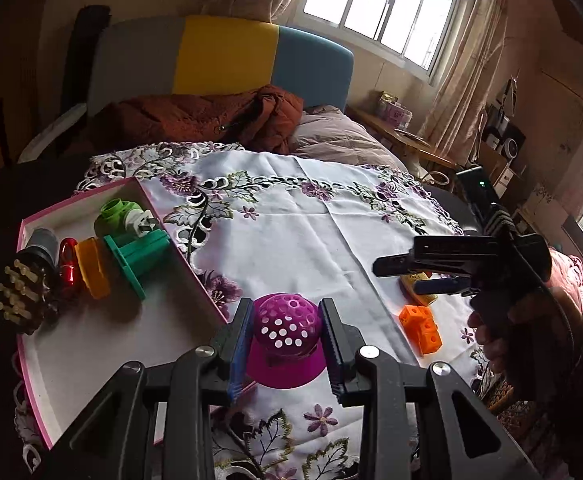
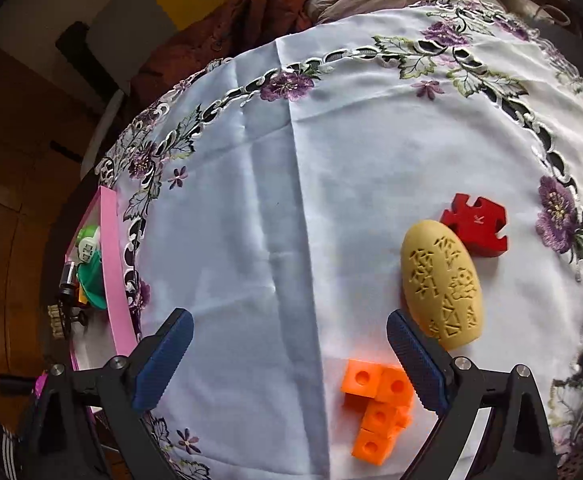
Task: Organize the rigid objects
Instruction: 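Lift the magenta suction cup with the left tool while the right tool moves to the orange blocks, then lower the magenta suction cup into the tray with the left tool while the right tool grips the orange blocks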
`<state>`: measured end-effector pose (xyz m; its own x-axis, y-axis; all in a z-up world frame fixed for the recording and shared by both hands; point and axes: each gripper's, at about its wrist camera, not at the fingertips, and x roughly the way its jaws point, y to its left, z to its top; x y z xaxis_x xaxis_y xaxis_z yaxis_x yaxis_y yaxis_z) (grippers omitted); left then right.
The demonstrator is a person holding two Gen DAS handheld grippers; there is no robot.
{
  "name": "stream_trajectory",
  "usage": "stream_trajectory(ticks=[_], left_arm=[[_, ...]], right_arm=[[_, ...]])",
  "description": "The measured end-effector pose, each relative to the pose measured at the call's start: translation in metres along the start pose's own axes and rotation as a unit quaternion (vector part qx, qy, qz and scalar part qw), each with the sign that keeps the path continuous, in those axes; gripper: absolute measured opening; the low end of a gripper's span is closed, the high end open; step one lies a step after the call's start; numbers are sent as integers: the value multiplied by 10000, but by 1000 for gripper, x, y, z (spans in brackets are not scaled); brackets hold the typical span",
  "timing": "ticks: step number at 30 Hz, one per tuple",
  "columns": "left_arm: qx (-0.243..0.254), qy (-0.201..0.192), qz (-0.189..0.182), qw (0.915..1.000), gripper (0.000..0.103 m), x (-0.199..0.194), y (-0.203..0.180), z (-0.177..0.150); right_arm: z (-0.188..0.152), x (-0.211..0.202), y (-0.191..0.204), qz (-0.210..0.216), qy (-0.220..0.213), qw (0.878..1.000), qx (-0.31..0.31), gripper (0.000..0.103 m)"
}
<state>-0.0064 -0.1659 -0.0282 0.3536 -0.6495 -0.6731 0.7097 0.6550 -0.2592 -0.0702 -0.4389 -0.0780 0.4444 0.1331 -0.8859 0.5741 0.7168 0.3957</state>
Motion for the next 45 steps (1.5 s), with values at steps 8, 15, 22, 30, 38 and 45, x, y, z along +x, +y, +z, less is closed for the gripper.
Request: stream_trajectory(ticks=[8,15,22,30,38,45], left_arm=[[-233,-65,-4,9997,32,-4,14,0],[-277,-97,4,9996,32,-9,18,-3],[-361,-163,94,9992,32,-15,27,-4],[-683,-201,415,9966,32,-27,53,-9],[-1142,-279,939,9886,32,-49,94,-18],[-1196,-278,1426,9821,32,-57,108,-23]], right_arm=[[-17,-16,-26,-535,250,9982,-59,98],[-35,-3,-9,-797,345,9955,-368,84],[-45,13,10,-1443,273,9840,-1011,39],[-35,15,47,-848,-109,9835,-1594,40],[-28,40,39,-891,-179,9808,-1724,41],[-29,41,39,-942,-174,9782,-1844,41]])
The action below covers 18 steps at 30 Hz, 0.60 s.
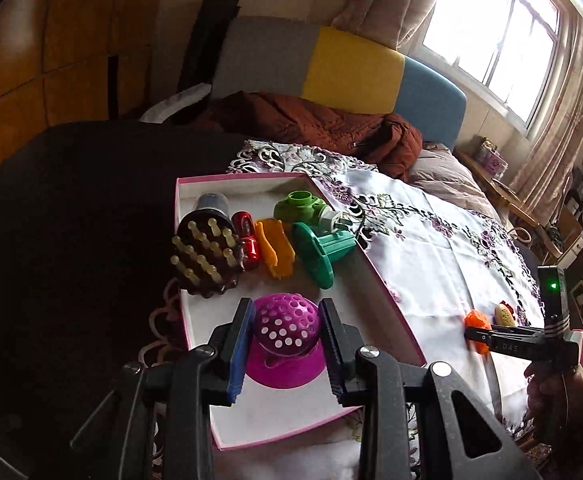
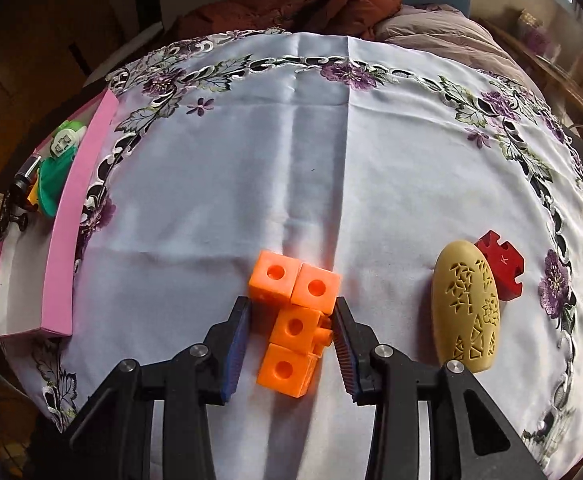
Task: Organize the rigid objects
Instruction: 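Lower the magenta suction cup into the tray with the left tool while the right tool grips the orange blocks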
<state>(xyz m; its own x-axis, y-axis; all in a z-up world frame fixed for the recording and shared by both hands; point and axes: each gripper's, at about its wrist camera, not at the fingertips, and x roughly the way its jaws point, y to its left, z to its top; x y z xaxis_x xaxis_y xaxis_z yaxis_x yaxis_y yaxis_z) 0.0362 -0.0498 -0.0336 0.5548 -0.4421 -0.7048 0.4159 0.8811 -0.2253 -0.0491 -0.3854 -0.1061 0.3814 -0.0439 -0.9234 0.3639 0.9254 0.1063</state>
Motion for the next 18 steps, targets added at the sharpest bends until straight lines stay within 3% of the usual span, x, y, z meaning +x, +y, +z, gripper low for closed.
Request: stream_trajectory(ticks=[9,18], left_arm=[[167,2,484,9987,32,-1,-7,-3],[79,182,579,9981,32,9,0,-7]], right_arm=[[-1,-1,8,-182,-90,9994,-264,42],[-2,-2,12,-283,-167,9985,-438,41]])
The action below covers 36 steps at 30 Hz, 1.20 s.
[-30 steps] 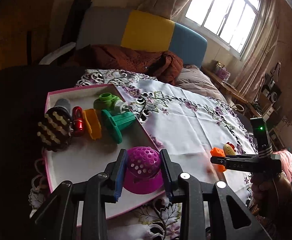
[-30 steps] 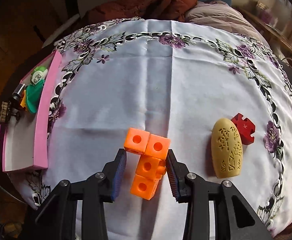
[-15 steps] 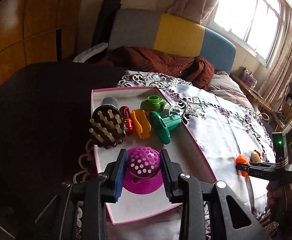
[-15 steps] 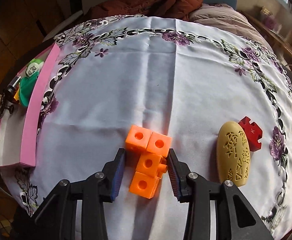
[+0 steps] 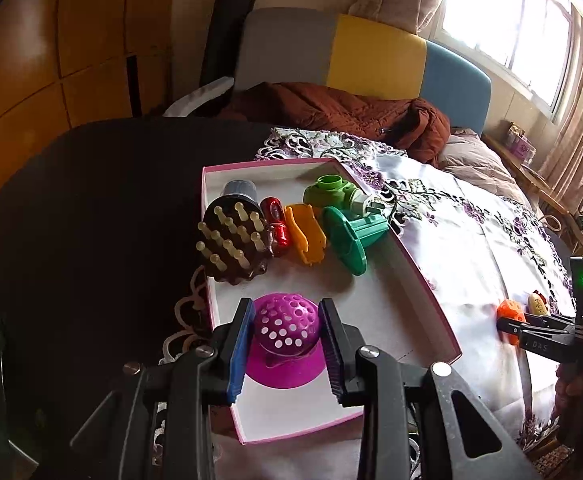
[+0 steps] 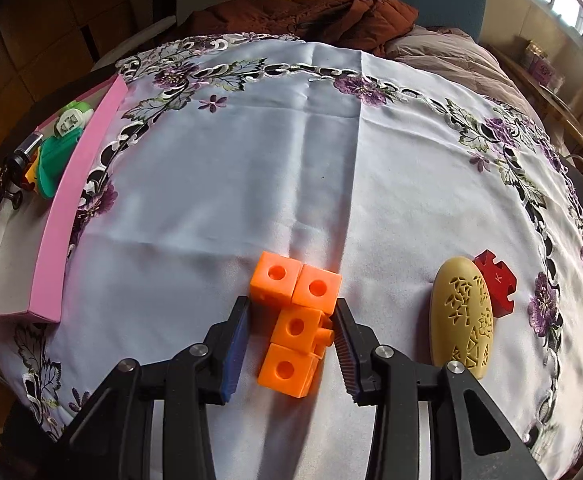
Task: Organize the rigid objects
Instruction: 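Lower the magenta suction cup into the tray with the left tool while the right tool grips the orange blocks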
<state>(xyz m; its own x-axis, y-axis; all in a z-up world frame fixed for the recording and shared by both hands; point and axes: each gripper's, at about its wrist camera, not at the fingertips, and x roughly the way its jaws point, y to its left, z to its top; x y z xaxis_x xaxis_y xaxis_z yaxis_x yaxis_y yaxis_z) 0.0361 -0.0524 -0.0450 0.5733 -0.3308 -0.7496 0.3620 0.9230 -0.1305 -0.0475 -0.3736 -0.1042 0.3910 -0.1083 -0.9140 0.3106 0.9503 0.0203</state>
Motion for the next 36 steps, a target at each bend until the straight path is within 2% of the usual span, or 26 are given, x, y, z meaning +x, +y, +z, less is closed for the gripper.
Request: stream_trajectory(ticks=[6,11,18,29,36], left_arm=[[-221,253,-158,9993,32,13,9,-2],[-221,208,-209,9993,32,15,13,0],[-129,363,-76,9992,32,30,11,-1],[-97,534,81,9985,32,51,6,4],[-40,466,179,9987,32,68,6,10]], right_arm=[[0,0,2,-62,-28,9999,-88,41],[-1,0,9,-213,-88,9993,-305,41],[-5,-3,26,-693,-272,9933,-880,40],[-4,-2,26,-695,-266,9928,-934,40],[-4,-2,26,-682,-268,9932,-908,40]])
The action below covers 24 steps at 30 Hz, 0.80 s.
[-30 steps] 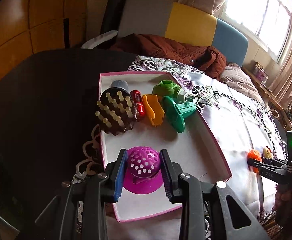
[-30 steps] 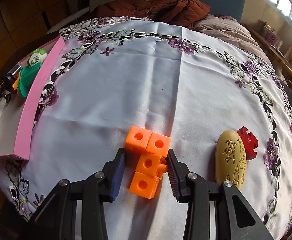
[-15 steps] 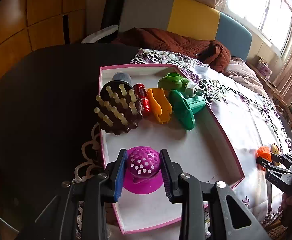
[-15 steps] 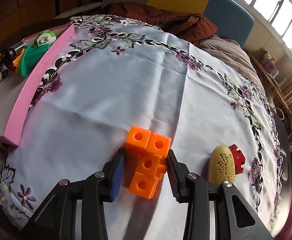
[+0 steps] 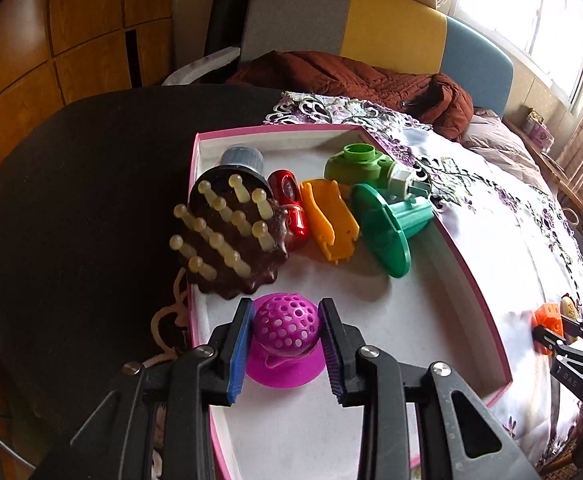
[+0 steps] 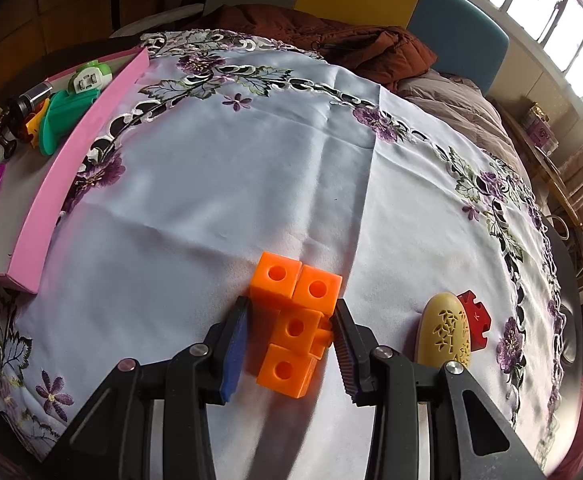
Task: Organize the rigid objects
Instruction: 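Lower the magenta suction cup into the tray with the left tool while the right tool grips the orange blocks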
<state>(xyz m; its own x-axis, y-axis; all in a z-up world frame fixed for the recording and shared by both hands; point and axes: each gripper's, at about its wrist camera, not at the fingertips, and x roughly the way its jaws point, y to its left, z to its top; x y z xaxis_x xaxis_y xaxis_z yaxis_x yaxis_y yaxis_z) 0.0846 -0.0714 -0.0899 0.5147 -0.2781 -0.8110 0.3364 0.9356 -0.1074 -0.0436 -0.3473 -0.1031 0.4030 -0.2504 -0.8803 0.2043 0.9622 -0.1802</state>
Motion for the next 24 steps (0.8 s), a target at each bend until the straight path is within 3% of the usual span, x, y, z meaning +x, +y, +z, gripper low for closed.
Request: stream_trajectory(ticks=[12,24], left_arm=[[-11,74,173,9998,37,13,3,-4],[-10,-230,270,9994,44,-20,6,-2]], right_arm=[[-1,1,0,6,-6,10000,16,41],[-1,0,1,-47,-54,10000,-32,41]])
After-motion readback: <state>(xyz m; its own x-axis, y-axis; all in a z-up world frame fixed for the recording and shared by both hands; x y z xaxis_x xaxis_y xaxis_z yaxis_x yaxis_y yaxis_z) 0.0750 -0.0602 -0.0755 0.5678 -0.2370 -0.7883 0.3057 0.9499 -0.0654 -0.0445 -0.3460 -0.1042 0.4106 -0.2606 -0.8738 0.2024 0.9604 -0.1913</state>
